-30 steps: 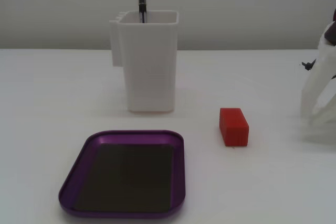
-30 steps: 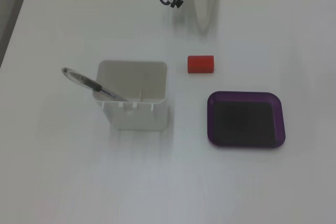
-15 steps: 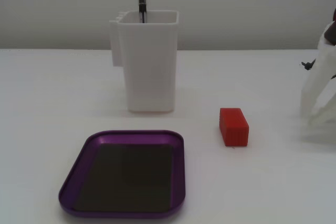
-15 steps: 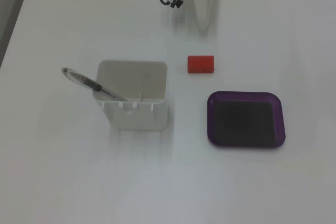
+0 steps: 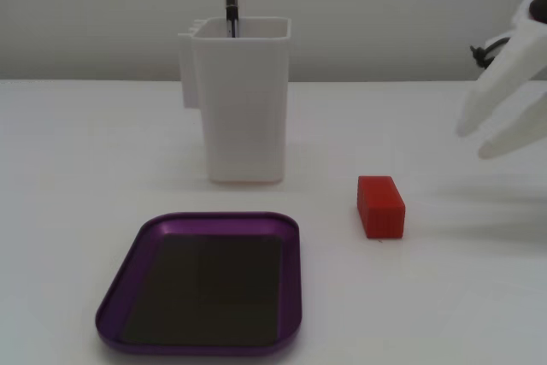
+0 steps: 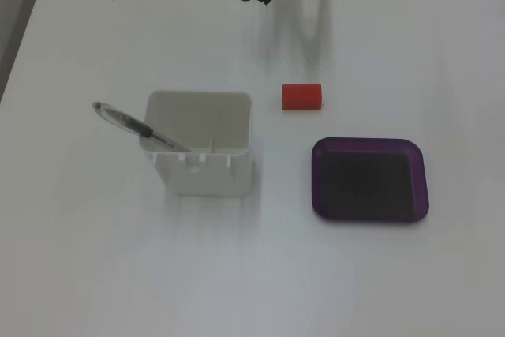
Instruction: Pick up the red cube and place it in the box.
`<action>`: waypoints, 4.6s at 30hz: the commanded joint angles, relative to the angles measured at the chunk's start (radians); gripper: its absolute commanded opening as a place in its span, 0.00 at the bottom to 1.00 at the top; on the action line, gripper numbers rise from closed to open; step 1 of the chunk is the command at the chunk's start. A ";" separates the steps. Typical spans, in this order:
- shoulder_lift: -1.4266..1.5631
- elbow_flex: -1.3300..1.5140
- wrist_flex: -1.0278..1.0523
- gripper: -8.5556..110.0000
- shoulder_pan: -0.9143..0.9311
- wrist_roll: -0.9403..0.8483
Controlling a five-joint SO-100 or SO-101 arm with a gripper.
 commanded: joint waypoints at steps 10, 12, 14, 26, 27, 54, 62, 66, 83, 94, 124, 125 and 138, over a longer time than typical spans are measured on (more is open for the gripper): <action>-1.015 -0.703 0.026 0.29 -0.012 0.095; -1.144 -0.816 0.067 0.31 -0.014 0.095; -1.256 -0.913 0.084 0.32 -0.011 0.100; -1.577 -1.051 0.028 0.33 0.005 0.091; -1.586 -1.051 0.014 0.33 0.018 0.091; -1.681 -1.015 -0.028 0.33 0.112 0.054; -1.692 -1.015 -0.037 0.33 0.067 0.060; -1.692 -1.015 -0.037 0.28 0.067 0.060; -1.680 -1.017 -0.020 0.07 -0.012 0.094; -1.436 -1.226 0.196 0.07 -0.143 0.095; -1.921 -1.710 -0.103 0.07 -0.183 0.276; -1.933 -1.709 -0.094 0.07 -0.169 0.276; -1.974 -1.706 0.023 0.07 -0.155 0.301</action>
